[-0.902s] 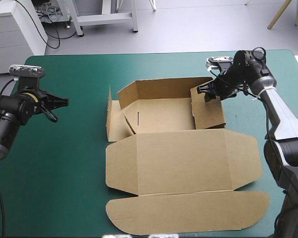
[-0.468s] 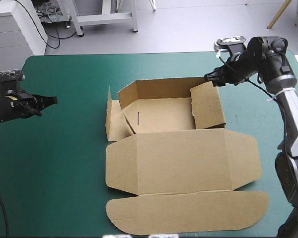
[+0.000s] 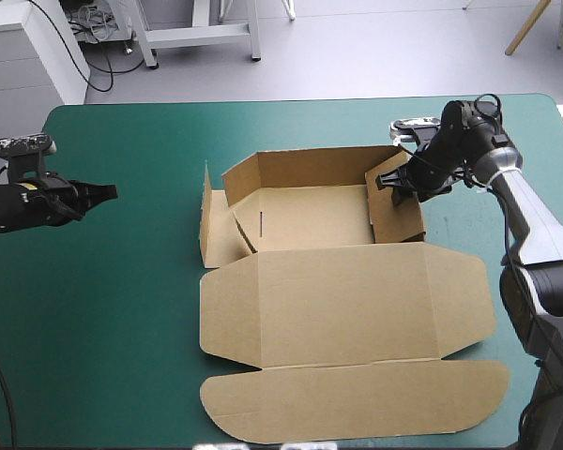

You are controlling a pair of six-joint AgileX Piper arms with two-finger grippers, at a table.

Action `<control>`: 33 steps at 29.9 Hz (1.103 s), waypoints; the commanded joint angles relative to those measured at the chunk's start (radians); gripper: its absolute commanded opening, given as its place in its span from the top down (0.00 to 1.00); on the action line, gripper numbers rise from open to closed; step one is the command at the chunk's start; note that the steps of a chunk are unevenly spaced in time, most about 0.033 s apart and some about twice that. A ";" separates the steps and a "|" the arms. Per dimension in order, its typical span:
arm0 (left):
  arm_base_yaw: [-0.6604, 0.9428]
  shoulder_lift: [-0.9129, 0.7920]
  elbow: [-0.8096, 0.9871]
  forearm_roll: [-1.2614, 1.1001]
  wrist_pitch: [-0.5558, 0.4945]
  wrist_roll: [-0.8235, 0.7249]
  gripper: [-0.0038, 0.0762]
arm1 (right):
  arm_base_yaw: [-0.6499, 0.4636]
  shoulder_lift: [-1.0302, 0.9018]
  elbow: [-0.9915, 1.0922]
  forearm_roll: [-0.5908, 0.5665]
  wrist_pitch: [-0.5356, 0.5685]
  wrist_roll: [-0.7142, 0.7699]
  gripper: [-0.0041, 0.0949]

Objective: Fold the box

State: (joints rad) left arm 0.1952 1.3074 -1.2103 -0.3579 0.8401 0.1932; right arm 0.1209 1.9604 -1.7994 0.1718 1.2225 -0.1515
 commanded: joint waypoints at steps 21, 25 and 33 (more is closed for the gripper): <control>-0.001 0.010 -0.028 -0.069 -0.033 0.000 0.96 | -0.050 -0.055 -0.029 0.120 -0.020 -0.045 0.97; -0.003 0.022 -0.028 -0.100 -0.032 0.000 0.90 | -0.114 -0.116 -0.029 0.212 -0.020 -0.084 0.97; -0.003 0.064 -0.028 -0.290 -0.047 0.052 0.47 | -0.208 -0.214 -0.029 0.323 -0.020 -0.109 0.97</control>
State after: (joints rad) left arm 0.1999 1.3878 -1.2103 -0.5347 0.8386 0.2172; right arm -0.0622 1.8285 -1.7994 0.3906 1.2111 -0.2432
